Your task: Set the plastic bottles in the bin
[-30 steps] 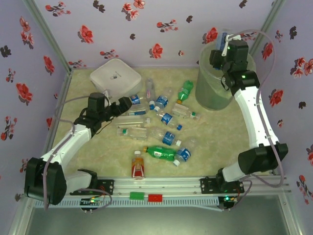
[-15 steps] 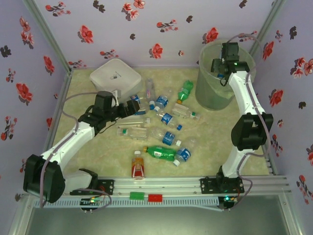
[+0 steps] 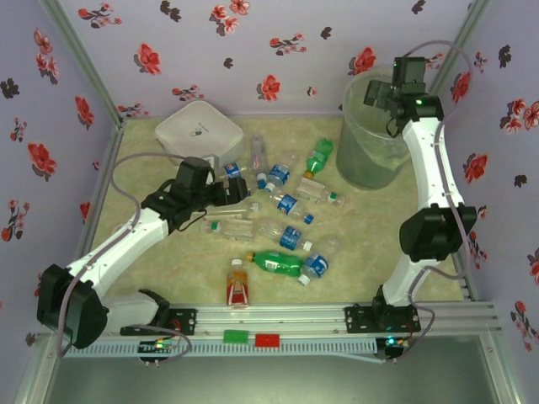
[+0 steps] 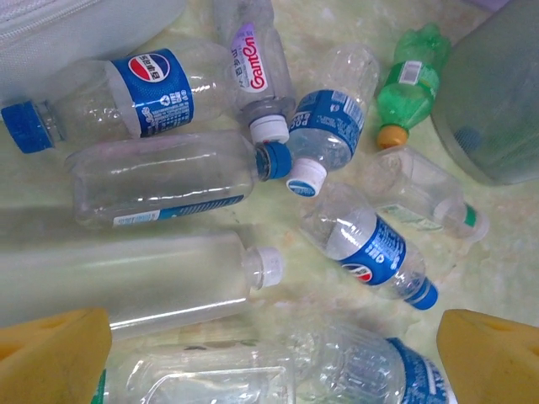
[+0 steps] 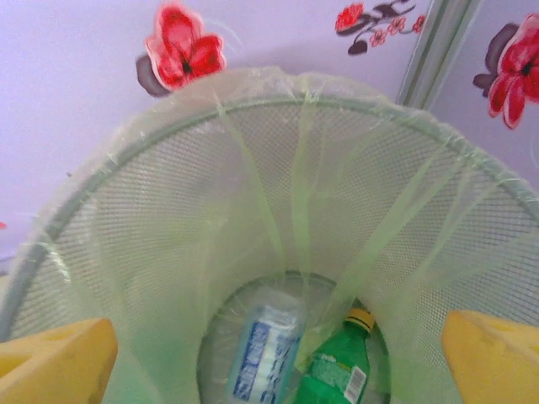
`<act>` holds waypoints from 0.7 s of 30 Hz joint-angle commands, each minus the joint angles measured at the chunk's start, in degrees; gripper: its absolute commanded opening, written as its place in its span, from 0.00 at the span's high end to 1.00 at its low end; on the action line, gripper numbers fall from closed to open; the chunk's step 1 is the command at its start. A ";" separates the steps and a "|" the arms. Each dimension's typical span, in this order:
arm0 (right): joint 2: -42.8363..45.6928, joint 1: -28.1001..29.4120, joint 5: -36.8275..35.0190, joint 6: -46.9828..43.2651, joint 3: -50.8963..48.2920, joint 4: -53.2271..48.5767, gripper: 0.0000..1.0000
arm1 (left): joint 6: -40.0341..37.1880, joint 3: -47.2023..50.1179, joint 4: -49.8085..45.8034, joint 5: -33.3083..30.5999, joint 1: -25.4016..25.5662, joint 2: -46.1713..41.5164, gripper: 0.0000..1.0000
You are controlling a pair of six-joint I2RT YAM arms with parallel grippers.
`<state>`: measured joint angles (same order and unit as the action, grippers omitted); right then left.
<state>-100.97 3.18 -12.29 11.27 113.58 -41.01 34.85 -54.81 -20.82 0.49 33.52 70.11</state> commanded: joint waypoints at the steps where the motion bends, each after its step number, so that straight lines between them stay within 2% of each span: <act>1: 7.58 1.34 2.87 2.07 -3.45 1.61 0.00 | -3.10 -1.13 -7.06 -5.24 1.99 -1.75 0.00; 4: 13.14 4.33 6.30 1.77 -9.13 4.36 0.00 | -3.30 0.55 -9.34 -5.21 4.54 -4.23 0.00; 8: 19.79 10.69 5.89 2.86 -17.87 9.02 0.00 | -1.43 4.63 -10.32 -5.24 9.71 -8.98 0.00; 15: 27.96 22.85 4.21 7.53 -34.76 17.48 0.00 | 7.65 13.00 -13.10 -7.07 19.51 -12.71 0.00; 21: 30.26 29.74 2.26 12.51 -43.56 16.83 0.00 | 15.27 19.01 -11.88 -7.78 28.98 -12.85 0.00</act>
<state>-72.95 31.07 -7.97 19.92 72.66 -26.15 44.58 -37.39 -32.10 -5.54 59.37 57.74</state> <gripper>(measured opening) 0.996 0.997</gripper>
